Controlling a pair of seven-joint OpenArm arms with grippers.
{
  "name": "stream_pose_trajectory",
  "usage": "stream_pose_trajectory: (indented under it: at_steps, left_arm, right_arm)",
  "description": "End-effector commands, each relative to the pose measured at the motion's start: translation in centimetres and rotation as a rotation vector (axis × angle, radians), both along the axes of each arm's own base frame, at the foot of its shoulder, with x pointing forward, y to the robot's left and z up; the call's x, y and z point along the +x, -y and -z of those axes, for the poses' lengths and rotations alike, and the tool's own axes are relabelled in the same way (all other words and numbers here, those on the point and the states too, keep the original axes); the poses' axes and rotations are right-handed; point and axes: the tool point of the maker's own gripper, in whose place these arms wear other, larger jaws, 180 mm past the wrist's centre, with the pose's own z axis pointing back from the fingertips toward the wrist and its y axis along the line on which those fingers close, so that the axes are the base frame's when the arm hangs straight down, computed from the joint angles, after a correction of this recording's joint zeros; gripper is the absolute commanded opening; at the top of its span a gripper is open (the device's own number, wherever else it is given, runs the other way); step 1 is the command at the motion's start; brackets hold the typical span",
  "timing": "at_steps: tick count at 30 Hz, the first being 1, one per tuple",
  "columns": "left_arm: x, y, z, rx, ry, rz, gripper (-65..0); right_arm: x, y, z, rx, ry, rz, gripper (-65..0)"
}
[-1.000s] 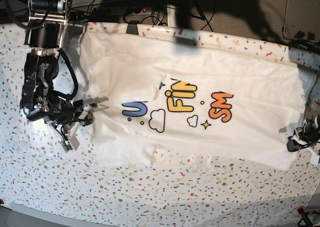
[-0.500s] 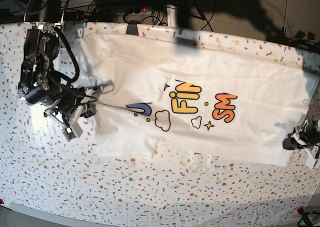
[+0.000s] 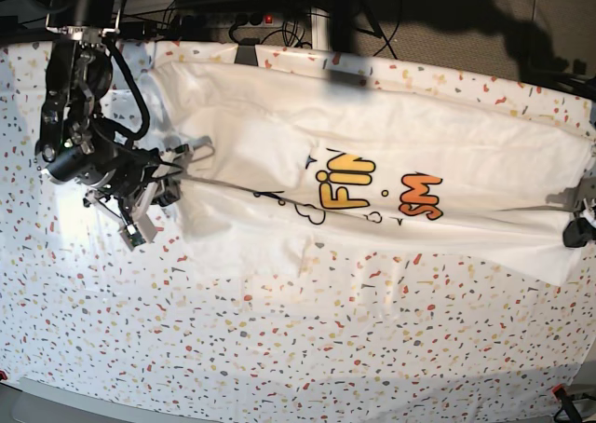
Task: Fold the T-shirt properly
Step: 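Lift the side edges with both grippers and fold them toward the collar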
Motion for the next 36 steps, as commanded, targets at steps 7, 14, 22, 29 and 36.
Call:
stream_pose_trajectory:
  at_steps: [7,14,22,29,36]
  left_arm:
    - [-0.4,-2.0,-1.8,0.021,0.026,-0.018,-65.0]
    - [-1.4,-2.0,-0.6,0.02,-0.006,-0.018,-65.0]
    - [-1.8,-1.9,-0.1,0.028,-0.037,-0.009,-65.0]
    - [-2.5,-2.5,1.0,0.12,-0.087,0.018,-57.4]
    - [-3.4,-3.5,2.3,0.239,-0.151,0.054,-34.0]
  right_arm:
    - [-0.3,0.9,-0.8,-0.02,0.028,0.011,-65.0]
    - [-2.4,0.7,0.4,-0.038,-0.006,0.0,-65.0]
    - [-4.2,1.0,1.2,-0.082,-0.036,-0.005,-65.0]
    - [-5.3,1.4,2.1,-0.108,-0.116,-0.001,-55.0]
    - [-6.0,1.5,2.5,-0.109,-0.163,-0.002,-35.8]
